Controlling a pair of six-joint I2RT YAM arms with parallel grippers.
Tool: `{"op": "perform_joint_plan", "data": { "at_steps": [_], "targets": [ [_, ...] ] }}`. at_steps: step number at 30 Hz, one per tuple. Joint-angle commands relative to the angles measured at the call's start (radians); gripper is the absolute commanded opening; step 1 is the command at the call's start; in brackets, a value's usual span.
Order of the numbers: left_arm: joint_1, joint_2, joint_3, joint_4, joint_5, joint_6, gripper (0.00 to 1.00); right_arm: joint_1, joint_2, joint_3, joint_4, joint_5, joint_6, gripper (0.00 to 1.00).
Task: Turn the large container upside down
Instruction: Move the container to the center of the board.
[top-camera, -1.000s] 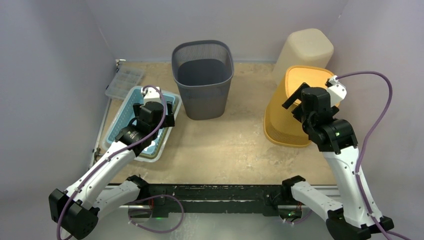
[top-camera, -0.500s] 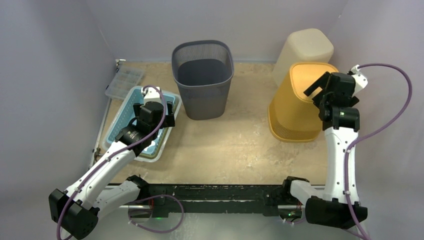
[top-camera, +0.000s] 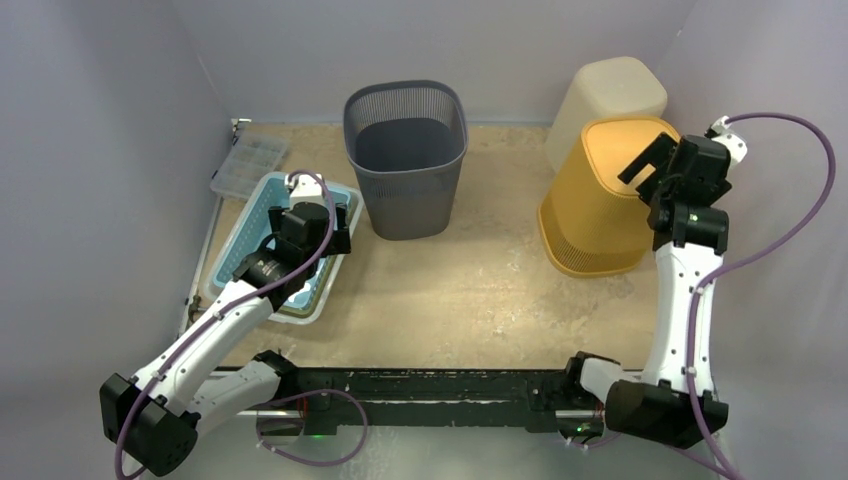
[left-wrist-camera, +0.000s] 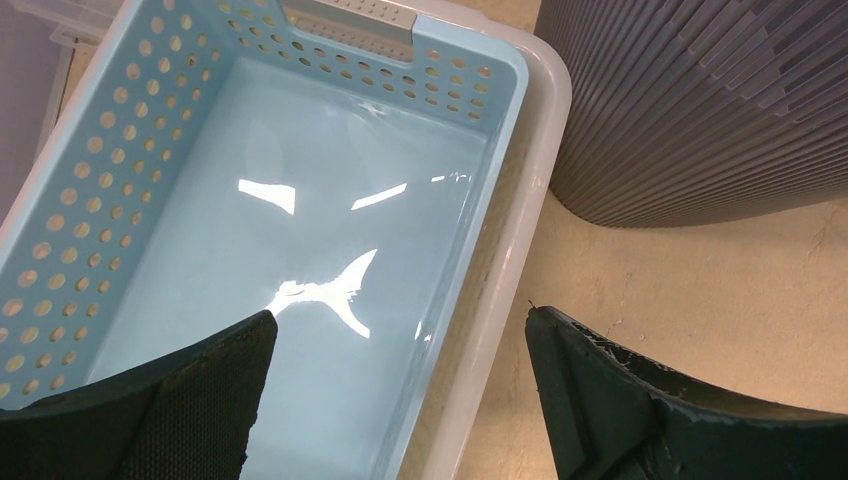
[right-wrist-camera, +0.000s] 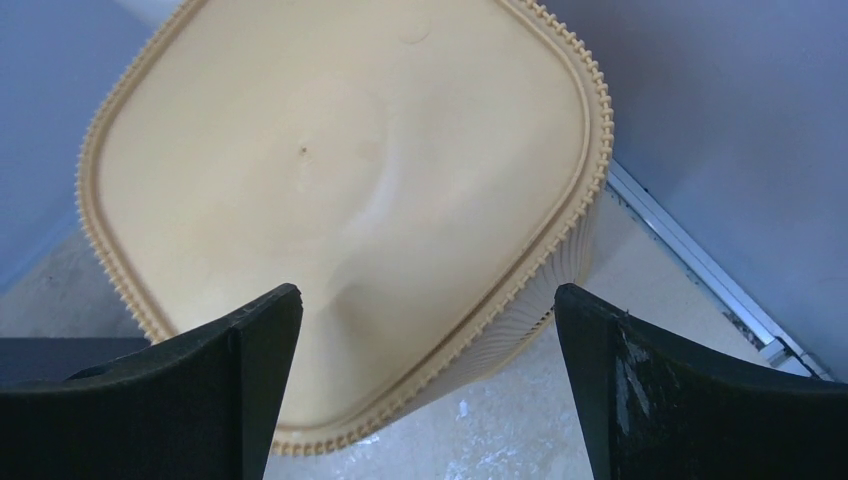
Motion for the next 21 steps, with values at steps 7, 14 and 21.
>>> {"op": "perform_joint_plan", "data": {
  "at_steps": [7, 14, 21],
  "targets": [
    [0.009, 0.012, 0.018, 0.029, 0.005, 0.015, 0.94, -0.002, -0.090, 0.127, -0.027, -0.522, -0.111, 0.94],
    [0.009, 0.016, 0.020, 0.030, 0.003, 0.016, 0.94, 0.335, -0.026, 0.108, -0.004, -0.428, -0.046, 0.94],
    [0.009, 0.018, 0.019, 0.027, 0.000, 0.015, 0.94, 0.459, 0.105, 0.063, -0.053, -0.116, -0.012, 0.90]
  ]
}}
